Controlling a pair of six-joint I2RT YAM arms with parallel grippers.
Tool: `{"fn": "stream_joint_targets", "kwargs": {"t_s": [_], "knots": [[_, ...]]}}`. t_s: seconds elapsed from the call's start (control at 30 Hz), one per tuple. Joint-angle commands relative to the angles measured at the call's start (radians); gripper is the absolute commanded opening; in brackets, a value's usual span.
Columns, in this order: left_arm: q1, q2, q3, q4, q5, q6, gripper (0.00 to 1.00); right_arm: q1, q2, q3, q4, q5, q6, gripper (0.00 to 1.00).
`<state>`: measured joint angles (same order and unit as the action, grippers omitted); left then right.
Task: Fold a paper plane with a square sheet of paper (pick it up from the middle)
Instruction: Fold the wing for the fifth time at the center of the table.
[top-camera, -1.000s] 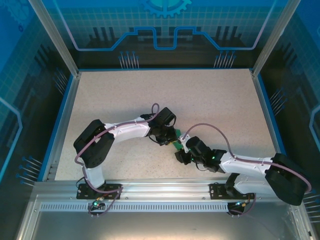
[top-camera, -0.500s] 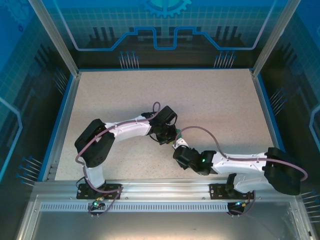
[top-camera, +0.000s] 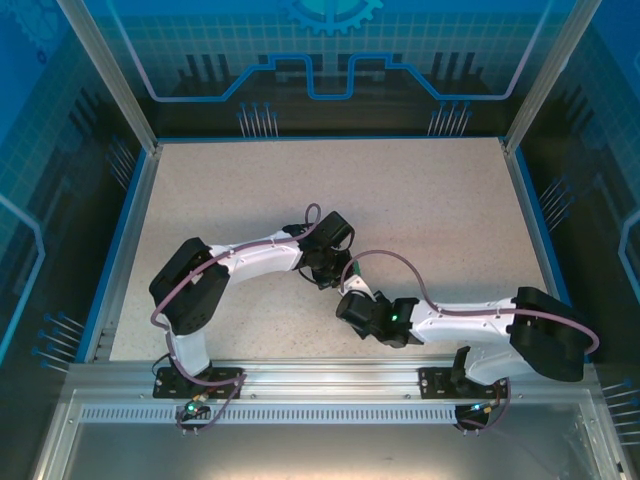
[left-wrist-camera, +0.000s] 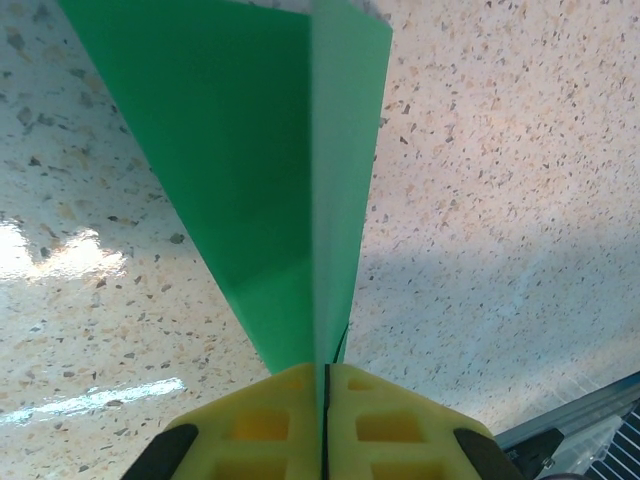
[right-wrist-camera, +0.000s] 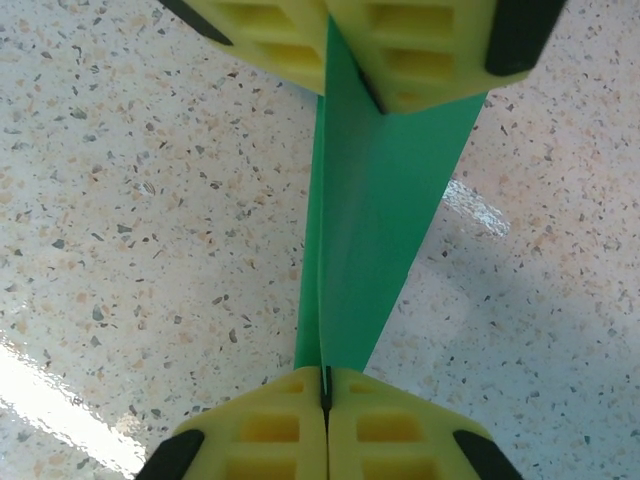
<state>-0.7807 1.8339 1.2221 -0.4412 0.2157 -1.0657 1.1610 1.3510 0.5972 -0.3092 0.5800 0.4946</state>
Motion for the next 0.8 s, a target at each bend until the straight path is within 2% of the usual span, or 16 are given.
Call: {"fn": "stream_joint_targets", "kwargs": {"t_s": [0.0,0.13,0.2,0.47,0.63,0.77], "knots": [[0.006,0.021,0.031,-0.041,-0.010,0.021,0.11,0.017,0.018,0.026,-0.012,0.007,0.009,0.02],[0.007,0.015,0.032,-0.054,-0.021,0.024,0.12,0.014,0.040,0.031,0.008,-0.037,0.018,0.04],[0.007,0.012,0.032,-0.059,-0.027,0.026,0.11,0.012,0.061,0.054,-0.017,-0.038,0.044,0.10],[0.007,0.014,0.029,-0.063,-0.030,0.029,0.10,0.009,0.051,0.092,-0.038,-0.059,0.057,0.20],[0.007,0.014,0.028,-0.064,-0.030,0.030,0.10,0.008,0.050,0.094,-0.048,-0.051,0.064,0.18],[0.007,0.016,0.035,-0.070,-0.029,0.032,0.10,0.004,0.051,0.086,-0.054,-0.036,0.082,0.10]]}}
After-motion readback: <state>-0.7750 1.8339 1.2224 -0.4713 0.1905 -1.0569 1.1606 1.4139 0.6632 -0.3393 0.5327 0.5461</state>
